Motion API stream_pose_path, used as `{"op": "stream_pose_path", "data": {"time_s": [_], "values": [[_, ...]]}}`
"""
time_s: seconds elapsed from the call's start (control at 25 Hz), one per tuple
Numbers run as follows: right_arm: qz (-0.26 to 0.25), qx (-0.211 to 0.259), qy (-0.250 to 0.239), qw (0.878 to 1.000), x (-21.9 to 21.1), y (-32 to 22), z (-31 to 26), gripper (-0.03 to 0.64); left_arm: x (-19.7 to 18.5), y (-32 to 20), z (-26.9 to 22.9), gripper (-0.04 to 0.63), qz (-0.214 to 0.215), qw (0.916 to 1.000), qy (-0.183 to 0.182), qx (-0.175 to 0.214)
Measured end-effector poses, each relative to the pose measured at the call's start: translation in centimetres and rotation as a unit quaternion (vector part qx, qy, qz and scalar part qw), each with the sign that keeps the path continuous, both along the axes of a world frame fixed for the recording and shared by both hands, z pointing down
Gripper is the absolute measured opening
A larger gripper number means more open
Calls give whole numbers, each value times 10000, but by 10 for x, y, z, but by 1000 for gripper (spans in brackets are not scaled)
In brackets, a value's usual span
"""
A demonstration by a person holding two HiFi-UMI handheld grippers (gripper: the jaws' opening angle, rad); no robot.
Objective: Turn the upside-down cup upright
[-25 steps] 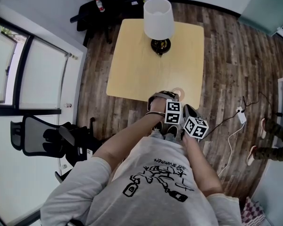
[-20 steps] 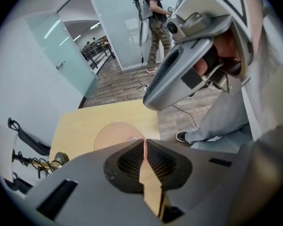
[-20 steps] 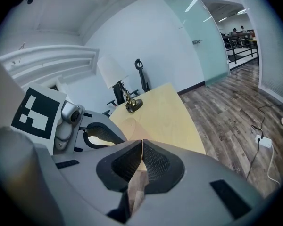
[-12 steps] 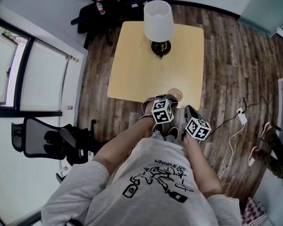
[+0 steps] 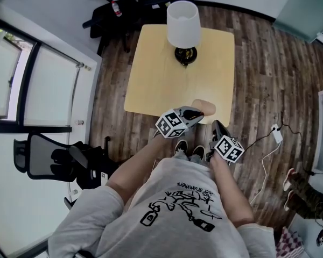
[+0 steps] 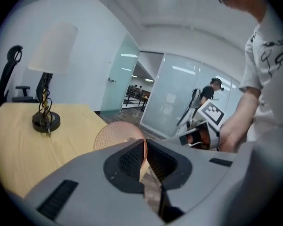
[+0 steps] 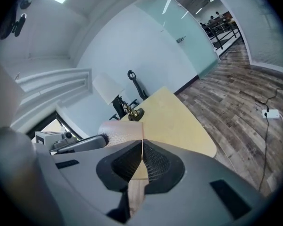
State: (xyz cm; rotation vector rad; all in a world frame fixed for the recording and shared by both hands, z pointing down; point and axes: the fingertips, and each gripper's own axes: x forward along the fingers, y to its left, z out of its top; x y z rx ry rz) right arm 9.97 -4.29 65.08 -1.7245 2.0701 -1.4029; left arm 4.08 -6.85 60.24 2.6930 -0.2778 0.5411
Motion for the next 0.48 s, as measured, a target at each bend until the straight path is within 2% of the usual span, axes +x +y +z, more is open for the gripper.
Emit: {"op": "stream_pose_path", "data": {"time_s": [0.12, 0.28, 0.36, 0.48], "values": [[185, 62, -277, 9994, 1, -3, -10, 25, -4, 1, -13, 23, -89, 9963, 723, -456], [493, 174, -864, 9949, -2, -6, -25, 25, -16, -2, -33, 23, -350, 9785, 1730, -1064], [676, 324, -1294, 9888, -3, -8, -35, 25, -23, -6, -39, 23, -520, 9698, 2034, -1244], [988, 669, -2053, 9714, -3, -12, -52, 26, -29, -11, -41, 21, -724, 9603, 2274, -1447]]}}
